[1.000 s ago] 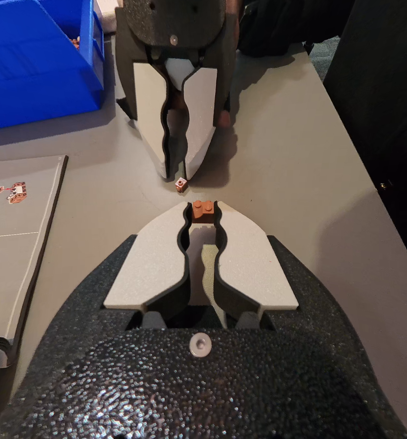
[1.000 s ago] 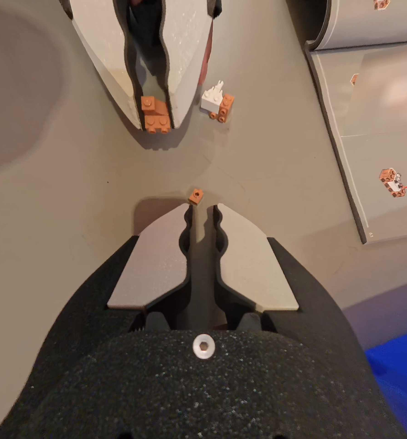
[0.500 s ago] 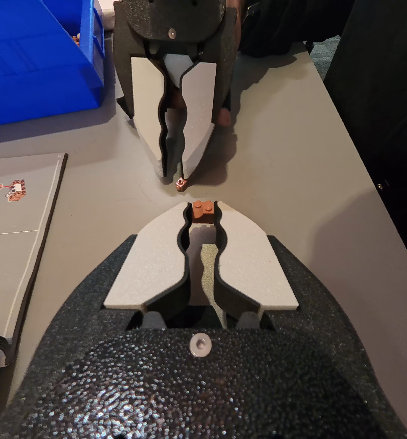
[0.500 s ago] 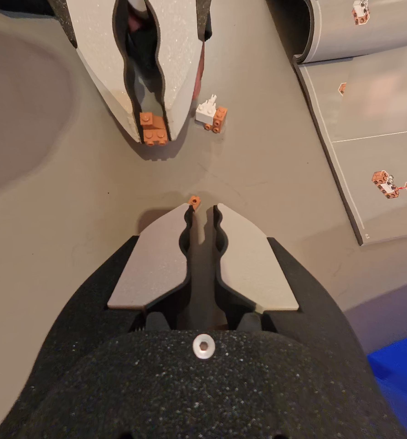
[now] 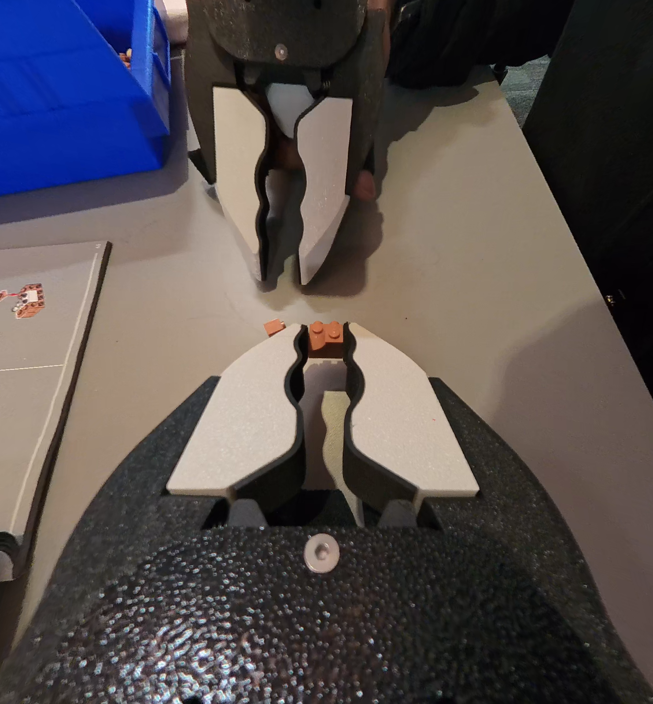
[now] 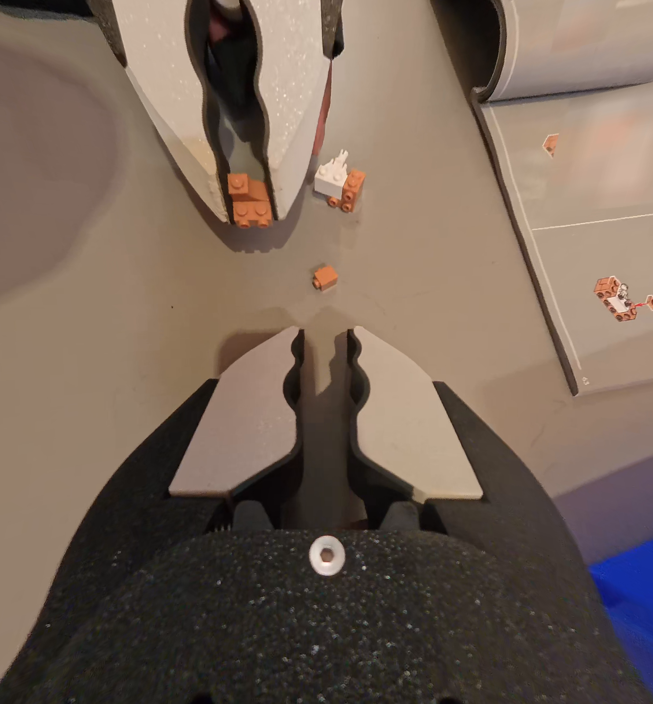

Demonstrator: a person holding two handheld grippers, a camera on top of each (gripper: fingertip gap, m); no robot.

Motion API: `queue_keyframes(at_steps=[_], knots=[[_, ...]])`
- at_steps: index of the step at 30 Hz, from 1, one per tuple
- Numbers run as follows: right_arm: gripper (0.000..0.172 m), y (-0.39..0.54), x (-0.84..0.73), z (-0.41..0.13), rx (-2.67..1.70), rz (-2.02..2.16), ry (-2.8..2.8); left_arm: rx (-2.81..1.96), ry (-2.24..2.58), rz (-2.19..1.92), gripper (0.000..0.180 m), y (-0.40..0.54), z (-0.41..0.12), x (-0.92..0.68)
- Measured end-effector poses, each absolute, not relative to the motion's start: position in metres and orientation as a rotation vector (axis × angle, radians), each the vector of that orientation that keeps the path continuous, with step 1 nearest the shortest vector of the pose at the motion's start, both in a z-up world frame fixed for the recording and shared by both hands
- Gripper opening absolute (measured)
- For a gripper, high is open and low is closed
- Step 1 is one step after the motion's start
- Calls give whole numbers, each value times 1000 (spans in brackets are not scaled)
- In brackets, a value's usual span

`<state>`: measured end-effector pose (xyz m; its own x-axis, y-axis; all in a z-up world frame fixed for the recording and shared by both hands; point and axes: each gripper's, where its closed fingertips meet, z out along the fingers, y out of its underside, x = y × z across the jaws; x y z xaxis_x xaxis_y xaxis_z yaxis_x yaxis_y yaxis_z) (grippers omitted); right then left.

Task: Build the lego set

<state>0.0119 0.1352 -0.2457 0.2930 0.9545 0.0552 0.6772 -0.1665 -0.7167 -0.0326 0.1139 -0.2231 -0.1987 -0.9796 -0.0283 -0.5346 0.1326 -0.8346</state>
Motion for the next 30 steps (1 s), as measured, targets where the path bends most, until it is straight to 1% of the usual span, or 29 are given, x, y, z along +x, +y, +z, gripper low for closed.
queue_keyframes(at_steps=[10,17,20,22,30], knots=[[20,141,-7,-240,-1683,444,-1566,-1455,1797,-926,17,118,-219,-34],[20,144,-16,-244,-1666,533,-1668,-1451,1796,-909,16,120,-219,-35],[12,146,-17,-246,-1715,558,-1665,-1454,1792,-903,17,122,-219,-36],[12,147,-17,-247,-1728,571,-1661,-1456,1794,-896,17,122,-219,-36],[11,108,-11,-246,-1624,855,-1929,-1451,1823,-871,17,119,-223,-35]])
